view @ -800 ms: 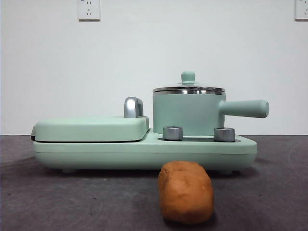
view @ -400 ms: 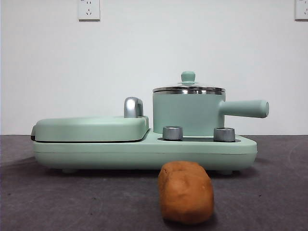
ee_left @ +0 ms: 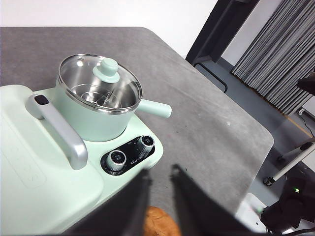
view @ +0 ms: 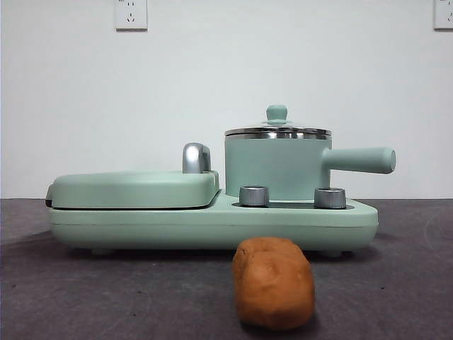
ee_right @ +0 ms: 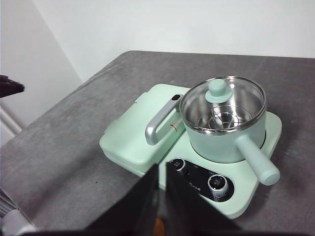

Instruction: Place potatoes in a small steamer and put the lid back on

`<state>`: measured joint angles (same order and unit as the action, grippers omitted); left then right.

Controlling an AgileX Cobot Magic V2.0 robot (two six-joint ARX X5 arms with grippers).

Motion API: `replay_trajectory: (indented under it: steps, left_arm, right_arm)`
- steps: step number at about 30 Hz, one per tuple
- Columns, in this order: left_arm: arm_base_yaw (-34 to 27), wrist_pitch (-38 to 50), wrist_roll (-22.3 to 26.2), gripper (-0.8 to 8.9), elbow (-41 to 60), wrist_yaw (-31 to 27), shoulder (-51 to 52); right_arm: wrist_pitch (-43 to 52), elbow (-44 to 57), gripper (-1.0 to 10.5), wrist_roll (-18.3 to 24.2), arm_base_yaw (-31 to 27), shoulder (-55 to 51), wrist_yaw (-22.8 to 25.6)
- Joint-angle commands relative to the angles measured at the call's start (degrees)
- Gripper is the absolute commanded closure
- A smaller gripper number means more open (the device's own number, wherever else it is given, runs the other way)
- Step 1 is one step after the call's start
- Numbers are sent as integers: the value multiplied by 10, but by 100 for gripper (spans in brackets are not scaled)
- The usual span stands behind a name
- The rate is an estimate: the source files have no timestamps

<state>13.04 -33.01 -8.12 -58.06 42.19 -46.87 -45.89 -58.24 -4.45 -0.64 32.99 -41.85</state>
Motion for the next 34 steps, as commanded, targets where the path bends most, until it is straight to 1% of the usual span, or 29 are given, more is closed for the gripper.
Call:
replay_trajectory:
  steps: [1, 2, 4, 5, 6, 13, 16, 18, 24, 27, 30, 34]
  left_arm:
    - [3, 4, 11, 466, -12, 3, -3]
    - [3, 4, 10, 385, -12, 3, -3]
    - [3, 4, 10, 286, -12, 3, -3]
    - [3, 4, 10, 267, -12, 3, -3]
    - [3, 4, 10, 262, -12, 3, -3]
    - [3, 5, 9, 262, -12, 3, -3]
    - [5, 9, -8, 264, -12, 2, -11]
    - [11, 7, -17, 285, -12, 2, -23]
    - [41, 0, -21, 286, -24, -8, -99]
    - [69, -16, -20, 286, -55, -44, -160]
    - [101, -40, -18, 286, -109, -97, -231]
    - [143, -81, 1, 286, -212, -160, -337]
  right_arm:
    - [-3, -10, 735, 3, 1, 3, -1]
    - [-6, -10, 632, 3, 1, 3, 0]
    - [-10, -10, 495, 3, 1, 3, 0]
    - [-10, -10, 444, 3, 1, 3, 0]
    - [-10, -10, 424, 3, 1, 3, 0]
    - [-9, -10, 418, 3, 1, 3, -1]
    - [-9, -10, 418, 3, 1, 3, -2]
    - [-9, -10, 418, 3, 1, 3, -2]
    - [-11, -10, 418, 1, 1, 2, -2]
    - [-11, -10, 418, -1, 1, 2, -2]
    - [-11, -10, 419, -1, 1, 2, -2]
    - [-11, -10, 419, -1, 1, 3, -2]
